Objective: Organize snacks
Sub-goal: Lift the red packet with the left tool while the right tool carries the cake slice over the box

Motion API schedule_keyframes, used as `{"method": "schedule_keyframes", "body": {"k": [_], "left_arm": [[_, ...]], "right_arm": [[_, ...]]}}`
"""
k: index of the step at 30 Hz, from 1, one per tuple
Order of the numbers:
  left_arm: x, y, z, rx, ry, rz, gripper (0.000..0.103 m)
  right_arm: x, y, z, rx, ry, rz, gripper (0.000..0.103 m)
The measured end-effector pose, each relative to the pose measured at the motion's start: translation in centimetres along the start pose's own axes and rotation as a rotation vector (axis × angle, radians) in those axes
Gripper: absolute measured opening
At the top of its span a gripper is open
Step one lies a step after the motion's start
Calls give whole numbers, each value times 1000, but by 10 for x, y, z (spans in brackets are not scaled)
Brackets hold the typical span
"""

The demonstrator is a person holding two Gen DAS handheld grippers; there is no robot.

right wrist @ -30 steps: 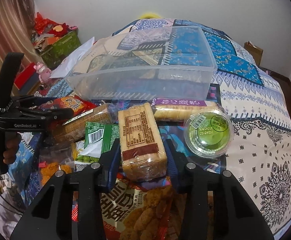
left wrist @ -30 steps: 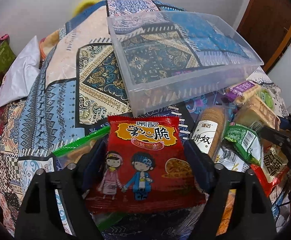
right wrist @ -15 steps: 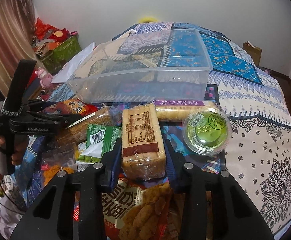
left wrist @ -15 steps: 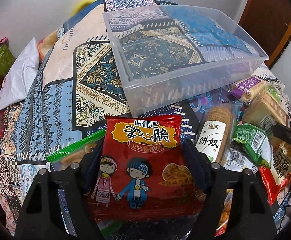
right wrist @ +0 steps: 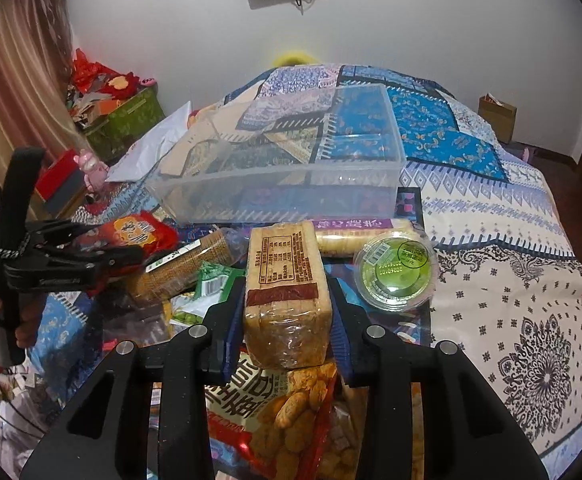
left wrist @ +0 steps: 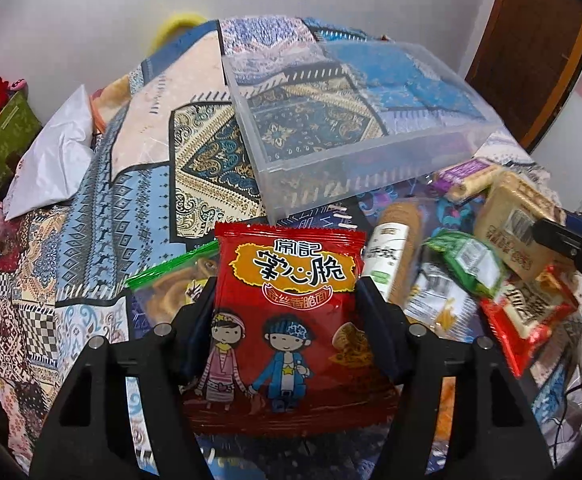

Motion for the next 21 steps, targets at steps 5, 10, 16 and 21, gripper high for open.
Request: {"method": "schedule_keyframes", "body": {"k": [5, 10, 16, 21], "left_arm": [[-27, 2, 5, -10, -5, 63, 66], [-50, 10, 11, -19, -13, 130, 66], [-70, 24, 14, -28, -24, 205, 66], [-77, 41, 16, -39, -38, 248, 66]], "right_arm": [[-10, 4, -3, -7, -11, 30, 34], [-20, 11, -6, -19, -15, 65, 34], [-28, 26, -8, -32, -16, 108, 34], [-32, 41, -8, -31, -20, 152, 34]]}}
Point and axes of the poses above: each gripper's, at about its wrist camera, not at the fingertips, and x roughly the way its jaws point, z to its right, y to its top, the point moved 1 cm from there along x, roughly the way its jaws point
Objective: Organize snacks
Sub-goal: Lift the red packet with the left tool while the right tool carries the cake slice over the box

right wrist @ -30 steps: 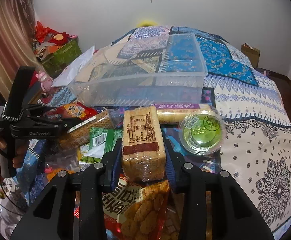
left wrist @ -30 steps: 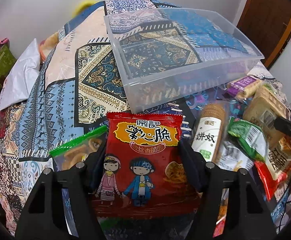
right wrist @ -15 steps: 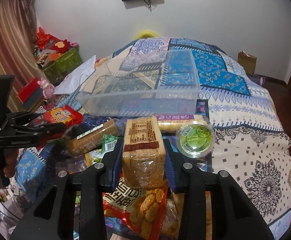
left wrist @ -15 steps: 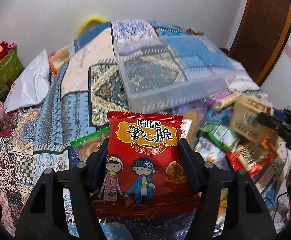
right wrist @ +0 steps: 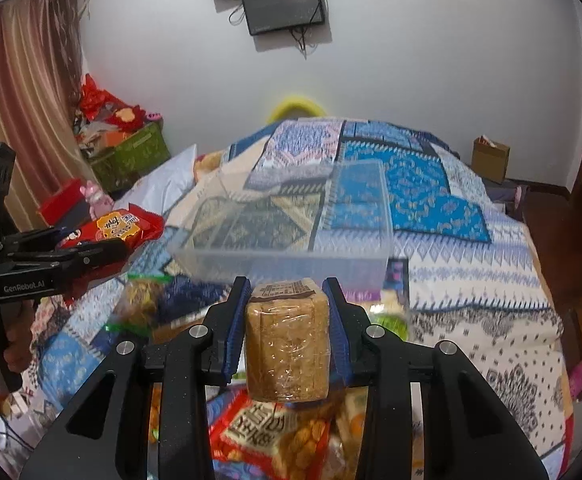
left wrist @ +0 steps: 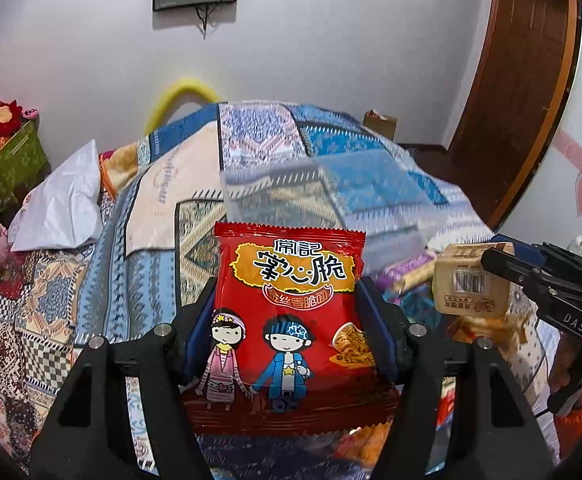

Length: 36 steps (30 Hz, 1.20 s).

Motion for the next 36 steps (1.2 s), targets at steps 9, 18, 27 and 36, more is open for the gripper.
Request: {"method": "schedule_keyframes", "body": {"k": [9, 18, 27, 36], "left_arm": [[13, 29, 0, -21, -5, 44, 66], [41, 57, 2, -23, 13, 86, 66], [92, 72, 5, -46, 16, 32, 66], [151, 70, 6, -60, 50, -103, 66]], "right_arm": [[5, 38, 7, 5, -16, 81, 34], [30, 67, 15, 8, -30, 95, 34], [68, 69, 20, -4, -59, 32, 34], [98, 66, 21, -15, -57, -51, 34]]}}
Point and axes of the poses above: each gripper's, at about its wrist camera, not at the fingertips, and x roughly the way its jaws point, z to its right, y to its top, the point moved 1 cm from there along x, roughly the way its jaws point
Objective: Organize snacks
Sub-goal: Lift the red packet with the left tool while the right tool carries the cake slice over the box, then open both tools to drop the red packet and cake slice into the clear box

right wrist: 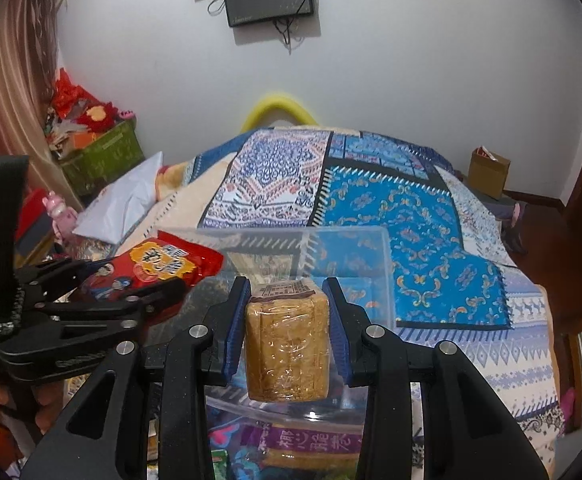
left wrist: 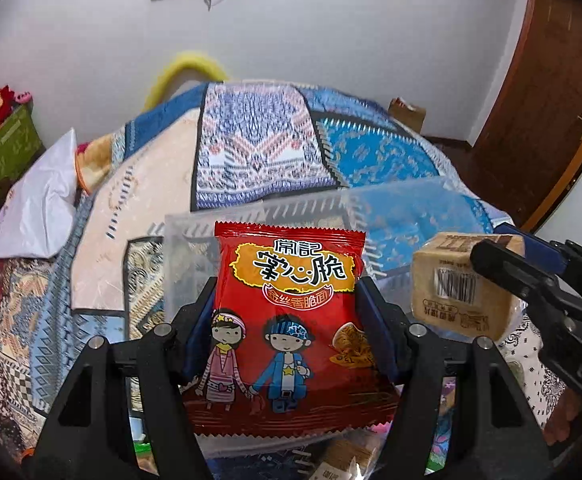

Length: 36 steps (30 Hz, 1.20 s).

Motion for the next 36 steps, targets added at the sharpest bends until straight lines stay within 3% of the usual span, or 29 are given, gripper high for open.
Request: {"method": "schedule_keyframes", "body": {"k": [7, 19, 20, 22, 24, 25, 36], "left_arm": [[22, -1, -1, -9, 39, -52, 66], [35, -7, 0, -28, 13, -123, 67], [32, -7, 0, -31, 4, -120, 67], [22, -7, 0, -31, -4, -103, 67], [9, -6, 0, -27, 3, -75, 67], [2, -6, 0, -24, 3, -63, 67], [-87, -20, -6, 5, -4, 42, 70]], "right_arm": [[16, -5, 3, -10, -9, -57, 34], [30, -12, 2, -16, -4, -139, 35], [28, -11, 1, -22, -7, -138, 36], [25, -10, -1, -38, -27, -133, 45], [18, -8, -3, -55, -54, -107, 60], [11, -6, -4, -61, -64, -85, 62], [-52, -1, -14, -59, -42, 12, 62]]}}
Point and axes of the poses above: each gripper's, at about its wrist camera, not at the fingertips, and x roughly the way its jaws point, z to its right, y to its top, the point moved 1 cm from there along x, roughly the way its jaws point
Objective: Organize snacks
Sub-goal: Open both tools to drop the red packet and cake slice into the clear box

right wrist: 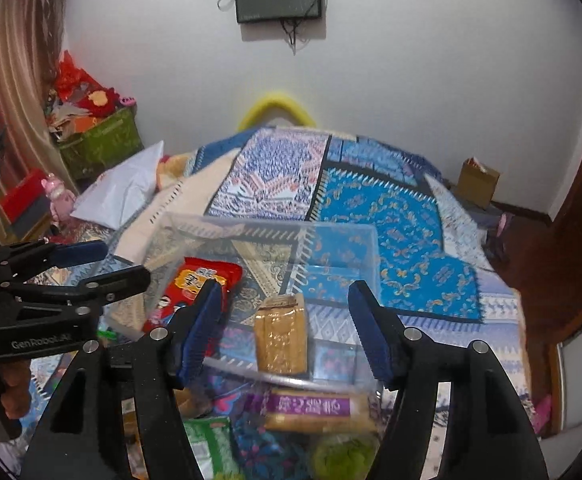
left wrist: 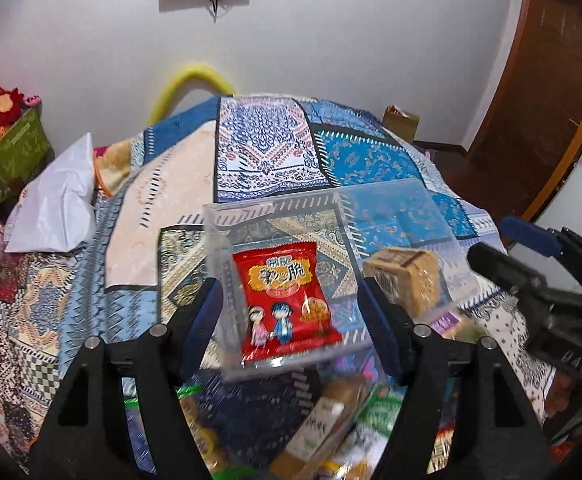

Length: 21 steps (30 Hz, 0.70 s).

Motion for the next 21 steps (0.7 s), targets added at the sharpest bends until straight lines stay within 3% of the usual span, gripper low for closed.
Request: {"method": "schedule_keyframes", "body": {"k": [12, 21], "left_arm": [[-66, -58, -2, 95, 27, 46, 83], [-50, -108, -39, 20, 51, -41, 84]], "right_arm": [[-56, -39, -1, 7, -24, 47, 67], [-55, -82, 10, 60, -45, -23, 68]]}}
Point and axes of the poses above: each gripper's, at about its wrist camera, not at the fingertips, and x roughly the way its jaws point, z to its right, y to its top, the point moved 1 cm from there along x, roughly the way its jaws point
